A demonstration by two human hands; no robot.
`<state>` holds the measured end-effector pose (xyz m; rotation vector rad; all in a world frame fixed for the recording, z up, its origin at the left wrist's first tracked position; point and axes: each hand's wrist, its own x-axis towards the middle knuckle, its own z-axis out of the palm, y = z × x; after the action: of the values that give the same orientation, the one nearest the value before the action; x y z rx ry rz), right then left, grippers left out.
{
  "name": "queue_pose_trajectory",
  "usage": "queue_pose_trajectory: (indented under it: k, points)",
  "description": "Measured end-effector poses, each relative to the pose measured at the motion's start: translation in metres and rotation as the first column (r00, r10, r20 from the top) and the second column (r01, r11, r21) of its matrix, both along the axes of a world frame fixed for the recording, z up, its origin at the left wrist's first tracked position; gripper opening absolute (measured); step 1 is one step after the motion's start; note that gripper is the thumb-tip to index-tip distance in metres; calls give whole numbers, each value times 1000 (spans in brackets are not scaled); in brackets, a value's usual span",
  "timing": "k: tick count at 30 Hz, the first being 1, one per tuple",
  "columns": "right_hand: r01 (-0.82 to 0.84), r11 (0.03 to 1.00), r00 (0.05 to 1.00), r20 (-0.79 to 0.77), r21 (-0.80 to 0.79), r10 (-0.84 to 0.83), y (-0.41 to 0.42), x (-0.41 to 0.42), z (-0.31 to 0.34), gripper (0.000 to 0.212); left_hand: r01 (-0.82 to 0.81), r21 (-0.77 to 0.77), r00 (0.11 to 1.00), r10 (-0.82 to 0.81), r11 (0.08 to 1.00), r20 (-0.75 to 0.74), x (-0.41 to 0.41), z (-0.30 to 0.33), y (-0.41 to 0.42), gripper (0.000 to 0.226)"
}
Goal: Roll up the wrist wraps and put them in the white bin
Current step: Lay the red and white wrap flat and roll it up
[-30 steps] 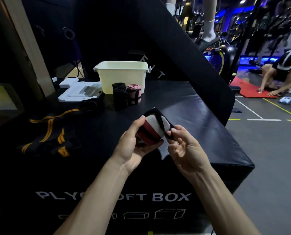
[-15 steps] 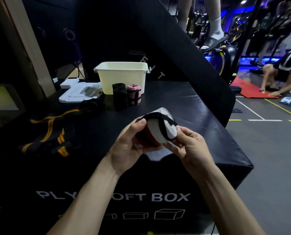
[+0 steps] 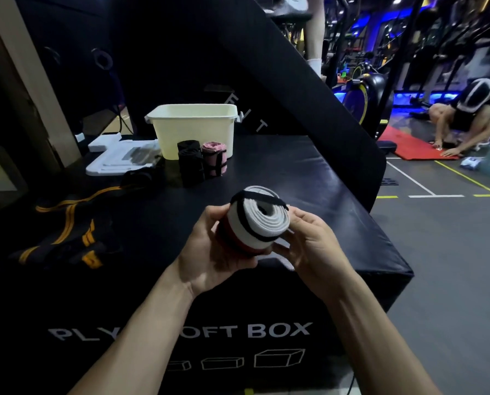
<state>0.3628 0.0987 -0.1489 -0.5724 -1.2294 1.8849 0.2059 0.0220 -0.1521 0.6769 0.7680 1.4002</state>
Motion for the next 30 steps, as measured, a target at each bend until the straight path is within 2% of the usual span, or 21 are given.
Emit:
queue_pose_trajectory:
  k: [3,6,9,12,14,16,18,22,25,27,29,30]
  points:
    - [90,996,995,42,28,-91,3,-4,-8,10,-35,-58,999,34,998,-10,2,0,4,55]
    - [132,986,987,75,98,-140,1,-10,-14,17,-119,-49,992,116,992,-56,5,3,7,52]
    - [151,974,981,98,168,-169,-7,-13,-13,20,-226,-57,960,213,972,-183,3,1,9,61]
    - [204,932,949,171,300,-263,-7,-11,-15,20,-233,-50,939,211,971,-270,-1,1,8,72]
    - [219,921,927,225,321,-299,-6,-9,-15,22,-209,-44,932,185,977,-310,-2,1,8,72]
    - [177,961,951,215,211,-222,-6,-7,-12,22,-136,-31,949,121,990,-291,-1,4,6,65]
    - [67,994,979,185,92,-83,-8,-6,-9,19,-43,-1,959,41,999,-279,-4,4,4,61]
    - [-112,992,974,190,-55,121,-8,3,-8,27,33,29,938,-21,999,-345,-12,-4,1,64]
    - [-218,967,965,119,-135,234,-6,8,-8,45,-14,151,938,66,988,-342,-12,-9,-3,56]
    - [-283,947,952,74,-149,296,-4,8,-7,45,-80,227,933,153,971,-325,-11,-11,-3,47]
    - [-271,956,956,80,-116,281,-3,7,-8,51,-158,327,884,281,932,-373,-17,-16,-2,46]
    - [-220,972,970,90,-87,228,-1,7,-9,51,-191,391,824,364,900,-435,-21,-18,-1,46]
